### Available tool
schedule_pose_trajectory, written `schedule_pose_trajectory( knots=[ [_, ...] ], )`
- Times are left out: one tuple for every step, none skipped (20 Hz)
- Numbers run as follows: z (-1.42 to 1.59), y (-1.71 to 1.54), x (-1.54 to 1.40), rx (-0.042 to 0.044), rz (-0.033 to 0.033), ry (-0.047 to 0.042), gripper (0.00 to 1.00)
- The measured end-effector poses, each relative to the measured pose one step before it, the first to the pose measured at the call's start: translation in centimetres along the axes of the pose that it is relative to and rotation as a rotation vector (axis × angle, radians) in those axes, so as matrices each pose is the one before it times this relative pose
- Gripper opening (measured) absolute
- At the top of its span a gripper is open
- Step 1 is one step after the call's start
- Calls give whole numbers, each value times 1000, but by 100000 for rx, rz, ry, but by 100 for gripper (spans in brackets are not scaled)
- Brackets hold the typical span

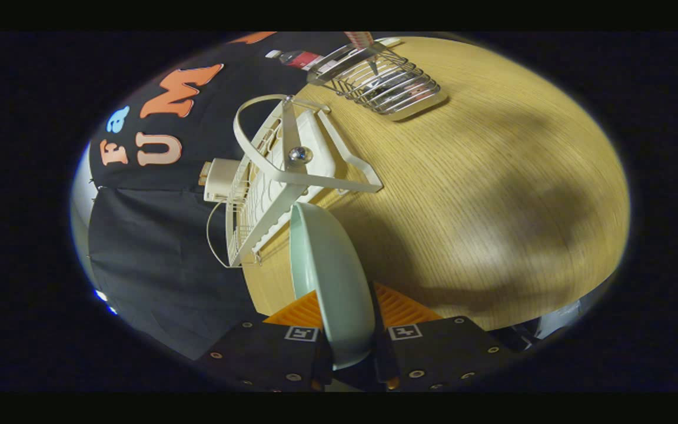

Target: Take the plate from the dish rack, then take the spoon from the basket and place it into the plate.

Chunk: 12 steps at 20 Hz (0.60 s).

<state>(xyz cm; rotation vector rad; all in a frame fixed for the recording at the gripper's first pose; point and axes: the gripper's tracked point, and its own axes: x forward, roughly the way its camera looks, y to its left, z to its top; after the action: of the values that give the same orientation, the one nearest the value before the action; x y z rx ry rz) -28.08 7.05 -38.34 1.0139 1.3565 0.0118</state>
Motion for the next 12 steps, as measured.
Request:
schedule_pose_trajectory(
  knots=[
    [329,197,-230,-898,883,-1326,34],
    [285,172,-209,-573,1204,-1774,36],
    [535,-245,-222,-324,-648,-1403,37],
    [457,-257,-314,-1112,-723,-1538,37],
    [654,-373,-334,-1617,-1612,-2038,41],
    [750,-350,-431,-2590,-1808,-2471,42],
    [1069,-131,-554,-2728,-457,-3639,45],
    [1244,-28,-470,-2487,-1193,-4889,47],
    [1652,-109,-411,-2805,-1182,-5755,52],
    [1852,-296,-283,-3069,-2157,-5946,56],
    [1625,-387,-180,-3600,-2415,-5338,63],
    [1484,-497,-200,-4017,-2804,-5343,67]
  ],
)
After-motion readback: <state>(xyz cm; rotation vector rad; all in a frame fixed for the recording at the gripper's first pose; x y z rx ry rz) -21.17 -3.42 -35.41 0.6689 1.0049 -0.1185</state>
